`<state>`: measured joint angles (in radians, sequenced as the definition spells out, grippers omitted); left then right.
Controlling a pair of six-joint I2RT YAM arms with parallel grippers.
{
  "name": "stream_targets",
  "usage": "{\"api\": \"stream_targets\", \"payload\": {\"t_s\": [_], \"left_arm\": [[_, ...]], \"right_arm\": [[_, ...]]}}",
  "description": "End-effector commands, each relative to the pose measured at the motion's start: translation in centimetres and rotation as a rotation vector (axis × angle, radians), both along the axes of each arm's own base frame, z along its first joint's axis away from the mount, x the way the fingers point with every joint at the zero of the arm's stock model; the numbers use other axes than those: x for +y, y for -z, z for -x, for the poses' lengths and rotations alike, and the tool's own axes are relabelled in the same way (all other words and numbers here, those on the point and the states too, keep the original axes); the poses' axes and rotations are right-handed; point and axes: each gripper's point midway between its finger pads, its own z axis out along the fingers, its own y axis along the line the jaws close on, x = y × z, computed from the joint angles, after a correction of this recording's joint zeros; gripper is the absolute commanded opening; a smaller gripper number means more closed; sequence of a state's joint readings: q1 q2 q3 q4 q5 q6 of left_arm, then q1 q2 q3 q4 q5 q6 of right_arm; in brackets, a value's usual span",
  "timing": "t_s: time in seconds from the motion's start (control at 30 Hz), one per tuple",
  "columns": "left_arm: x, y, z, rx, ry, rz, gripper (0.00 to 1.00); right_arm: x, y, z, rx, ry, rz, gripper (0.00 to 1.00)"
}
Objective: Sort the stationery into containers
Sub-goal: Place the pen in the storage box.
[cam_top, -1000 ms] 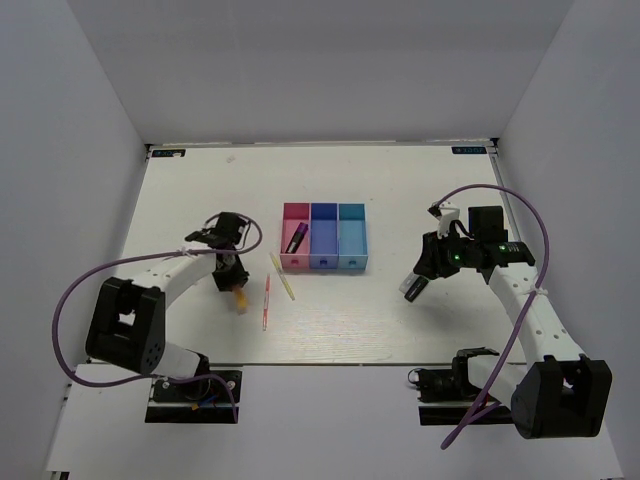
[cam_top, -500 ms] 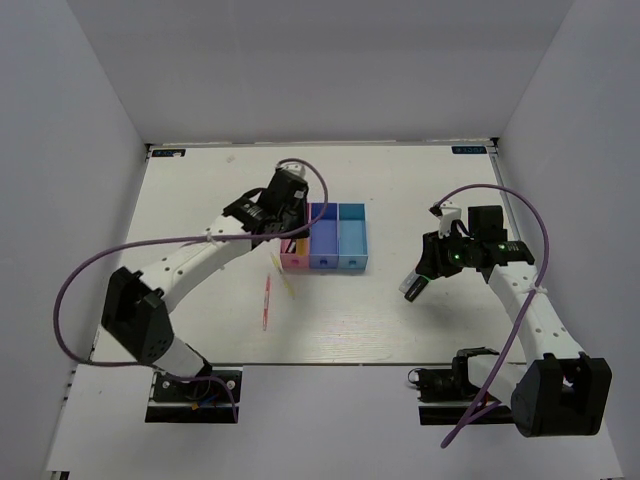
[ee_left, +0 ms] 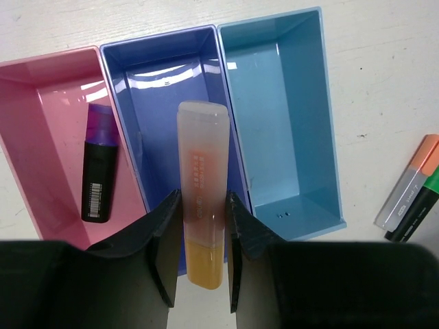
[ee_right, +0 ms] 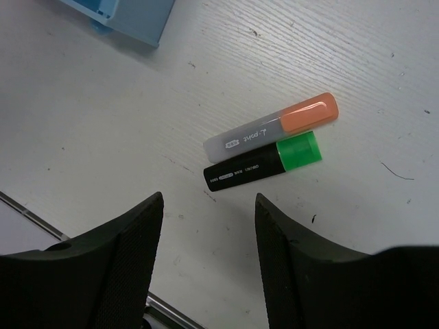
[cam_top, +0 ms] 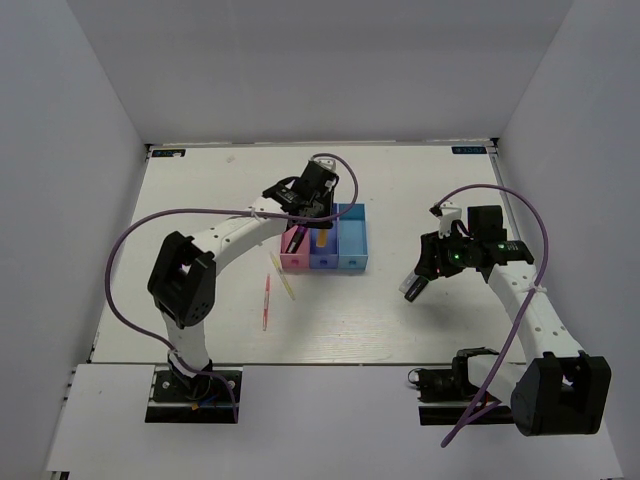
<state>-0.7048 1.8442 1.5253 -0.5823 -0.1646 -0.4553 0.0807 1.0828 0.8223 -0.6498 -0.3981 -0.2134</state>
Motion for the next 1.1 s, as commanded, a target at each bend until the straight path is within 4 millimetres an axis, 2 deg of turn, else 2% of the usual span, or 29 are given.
{"api": "stream_targets", "payload": {"t_s": [0.0, 0.3, 0.5, 0.6, 0.77, 0.8, 0.87, 0.9, 1.03, 1.07], "left_arm": [[-1.2, -2.5, -0.6, -0.059, 0.019, 0.049, 0.01], [-1.3, -1.9, -0.9, -0.052, 0.025, 0.030, 0.01], [-0.9, -1.6, -1.1, -0.053, 0.022, 0.014, 0.02], [-0.9, -1.2, -1.0, -0.050, 0.026, 0.002, 0.02], [-0.5, -0.5, -1.6, -0.049, 0.022, -0.021, 0.10], [-0.6, 0.2, -1.5, -0.036, 0.025, -0.034, 0.16], [-0.4, 0.6, -1.7, -0.035, 0.019, -0.045, 0.21], [-0.3, 0.8, -1.8, -0.032, 0.017, -0.052, 0.28], [-0.2, 1.5, -2.0, -0.027, 0.011, -0.066, 0.42], [-0.2, 1.5, -1.9, -0.027, 0.010, -0.067, 0.46]], "right_arm": [[-0.1, -0.9, -0.8, -0.025, 0.005, 0.001, 0.59], [-0.2, -0.9, -1.0, -0.028, 0.014, 0.012, 0.59], [-0.4, -0.4, -1.0, -0.005, 0.025, 0.015, 0.44], [-0.3, -0.3, -0.9, 0.001, 0.024, 0.014, 0.42], [-0.4, -0.1, -1.0, 0.008, 0.031, 0.019, 0.42], [-0.4, -0.2, -1.0, 0.003, 0.034, 0.017, 0.42], [-0.4, -0.1, -1.0, 0.005, 0.033, 0.020, 0.42], [-0.5, -0.1, -1.0, 0.007, 0.035, 0.020, 0.42], [-0.6, 0.2, -1.1, 0.018, 0.037, 0.029, 0.51], [-0.6, 0.3, -1.0, 0.025, 0.038, 0.031, 0.56]]}}
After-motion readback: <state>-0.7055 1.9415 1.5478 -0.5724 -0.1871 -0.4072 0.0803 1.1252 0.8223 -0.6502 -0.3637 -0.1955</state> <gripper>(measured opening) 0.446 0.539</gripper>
